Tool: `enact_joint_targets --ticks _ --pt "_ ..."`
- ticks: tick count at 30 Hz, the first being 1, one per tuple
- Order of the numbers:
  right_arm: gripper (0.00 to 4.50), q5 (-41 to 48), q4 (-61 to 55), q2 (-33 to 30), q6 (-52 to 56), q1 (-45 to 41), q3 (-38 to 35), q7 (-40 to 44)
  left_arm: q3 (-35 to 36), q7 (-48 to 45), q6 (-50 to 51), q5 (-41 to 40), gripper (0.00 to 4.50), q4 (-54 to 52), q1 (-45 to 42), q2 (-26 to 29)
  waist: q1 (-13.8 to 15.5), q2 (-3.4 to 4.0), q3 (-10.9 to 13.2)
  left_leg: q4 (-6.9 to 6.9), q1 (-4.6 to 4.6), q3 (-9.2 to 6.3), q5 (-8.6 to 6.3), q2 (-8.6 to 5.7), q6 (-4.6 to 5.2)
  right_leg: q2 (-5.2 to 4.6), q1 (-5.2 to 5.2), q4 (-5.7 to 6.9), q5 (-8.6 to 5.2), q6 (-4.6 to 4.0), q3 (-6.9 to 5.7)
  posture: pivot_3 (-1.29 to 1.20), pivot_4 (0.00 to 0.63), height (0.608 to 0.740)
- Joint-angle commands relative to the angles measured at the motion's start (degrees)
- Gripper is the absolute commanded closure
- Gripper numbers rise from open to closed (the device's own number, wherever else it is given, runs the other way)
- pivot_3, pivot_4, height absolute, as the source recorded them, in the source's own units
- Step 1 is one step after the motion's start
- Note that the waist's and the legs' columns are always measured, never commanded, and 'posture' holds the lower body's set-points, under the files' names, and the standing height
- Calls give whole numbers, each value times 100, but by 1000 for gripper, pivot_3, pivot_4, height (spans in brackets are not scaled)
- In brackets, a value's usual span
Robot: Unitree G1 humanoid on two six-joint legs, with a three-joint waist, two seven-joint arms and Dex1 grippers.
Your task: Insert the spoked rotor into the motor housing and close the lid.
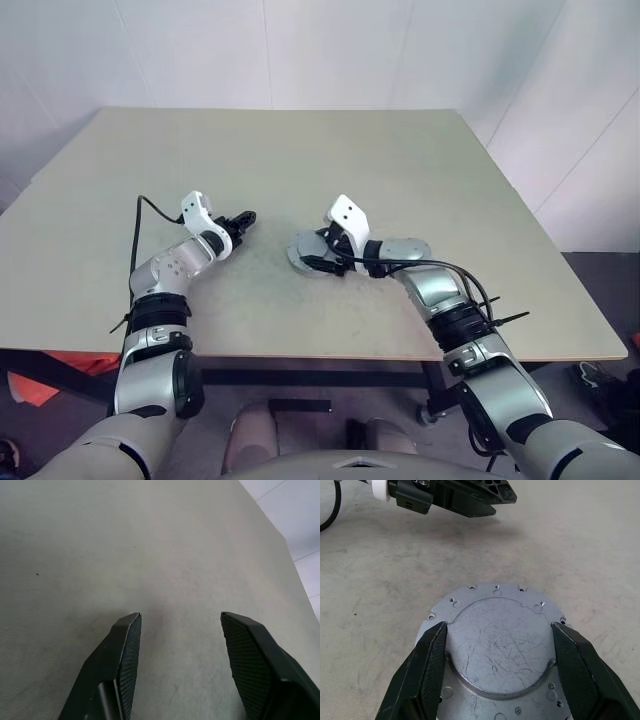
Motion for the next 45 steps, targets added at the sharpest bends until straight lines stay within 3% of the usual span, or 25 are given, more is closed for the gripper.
enact_joint_targets --ticks 1,30,36,40,45 --pt "930 -88 230 44 19 -52 7 -141 -10 -31 -69 -20 1824 -225 -50 25 -3 0 0 0 2 0 -3 0 6 0 1 1 0 0 0 0 0 740" --pt "930 -265 368 -145 -119 13 212 -57 -24 -32 -73 -19 1824 -250 -37 -5 6 -1 -1 0 3 -1 -7 0 12 -1 5 0 0 0 0 0 0 740" --pt "930 -273 475 -134 -147 -23 226 -100 88 -586 849 -982 1824 -1031 -66 -256 7 -4 -2 2 8 0 -7 0 12 -1 11 1 0 0 0 0 0 740" --pt "972 -274 462 -136 -142 -11 232 -133 -2 -630 1117 -1138 2730 -1280 58 -299 -12 -2 -4 5 22 3 -7 1 13 -2 18 3 0 0 2 0 0 740" --pt "972 -260 416 -147 -121 3 226 -170 -64 -588 1452 -1227 4460 -1315 278 -336 -13 1 -7 3 21 3 -8 1 13 -1 18 2 0 0 2 0 0 740"
